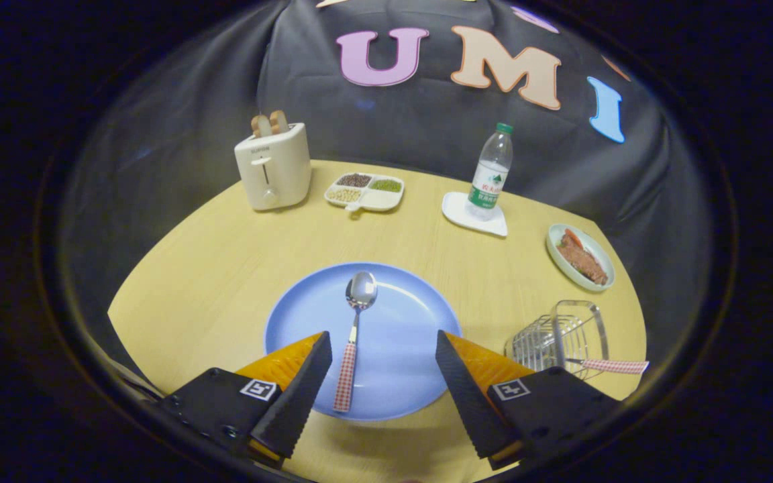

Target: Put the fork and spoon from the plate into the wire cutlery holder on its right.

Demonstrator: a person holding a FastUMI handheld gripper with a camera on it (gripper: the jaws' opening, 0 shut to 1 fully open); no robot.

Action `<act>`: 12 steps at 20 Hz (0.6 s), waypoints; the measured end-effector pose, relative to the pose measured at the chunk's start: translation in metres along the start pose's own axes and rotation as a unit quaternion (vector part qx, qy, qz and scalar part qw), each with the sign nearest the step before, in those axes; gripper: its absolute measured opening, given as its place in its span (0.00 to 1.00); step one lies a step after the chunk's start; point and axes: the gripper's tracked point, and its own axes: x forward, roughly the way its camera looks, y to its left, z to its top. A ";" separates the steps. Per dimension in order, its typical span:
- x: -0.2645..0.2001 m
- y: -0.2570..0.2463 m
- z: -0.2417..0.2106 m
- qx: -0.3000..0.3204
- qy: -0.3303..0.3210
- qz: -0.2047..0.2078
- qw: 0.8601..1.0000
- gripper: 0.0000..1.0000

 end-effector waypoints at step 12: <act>0.032 0.033 -0.041 -0.027 0.066 0.029 0.997 0.65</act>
